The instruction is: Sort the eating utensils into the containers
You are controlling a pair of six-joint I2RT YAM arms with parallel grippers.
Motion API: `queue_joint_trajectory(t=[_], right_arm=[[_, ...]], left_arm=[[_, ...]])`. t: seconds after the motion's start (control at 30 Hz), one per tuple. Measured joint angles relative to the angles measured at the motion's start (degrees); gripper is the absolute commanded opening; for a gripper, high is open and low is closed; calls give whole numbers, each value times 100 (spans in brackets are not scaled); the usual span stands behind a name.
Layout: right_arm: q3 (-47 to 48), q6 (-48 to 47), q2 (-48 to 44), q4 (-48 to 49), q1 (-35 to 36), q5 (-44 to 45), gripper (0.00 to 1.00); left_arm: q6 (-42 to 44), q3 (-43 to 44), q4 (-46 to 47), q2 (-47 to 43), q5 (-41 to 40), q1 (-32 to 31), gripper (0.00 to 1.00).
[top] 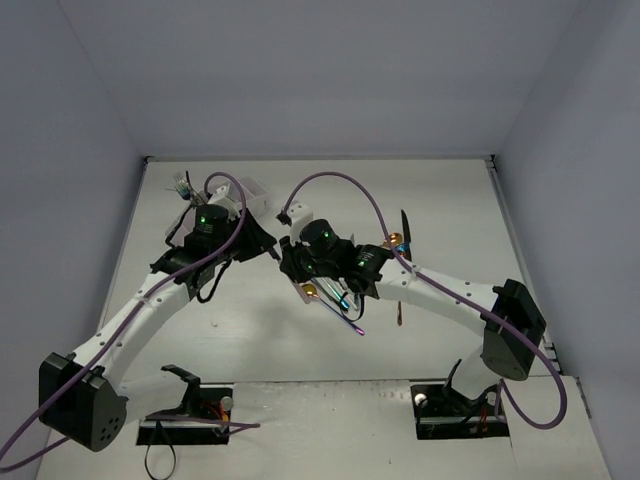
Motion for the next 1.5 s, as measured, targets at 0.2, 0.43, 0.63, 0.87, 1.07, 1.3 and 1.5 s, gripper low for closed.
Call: queue_joint_trajectory(t=[0.2,0.43,0.63,0.87,1.07,1.3,1.5], right_arm=[[0,20,-9,62,-22,29,18],[0,-31,-20,183,-26,91,74],[-131,-99,-295,246,-60,425,85],[-843,-109,-1136,323,-527,693,87],[-1436,-180,-1752,296,-955,729,87],[-1839,-314,-2154,300,-1056,734,88],[-1963,-398,-2229,300,-1115,734,88]], left_arm=[[-134,-18,350,-48,-13,-106,0],[-47,-88,218,-262,-361,-95,0],[366,-21,-253,-550,-754,529,0],[879,499,-644,-639,-1052,2274,0],[1178,1091,-500,-323,-1503,3170,0],[1518,1668,-125,735,-1836,3651,0],[1708,1777,296,1648,-1932,3773,0]])
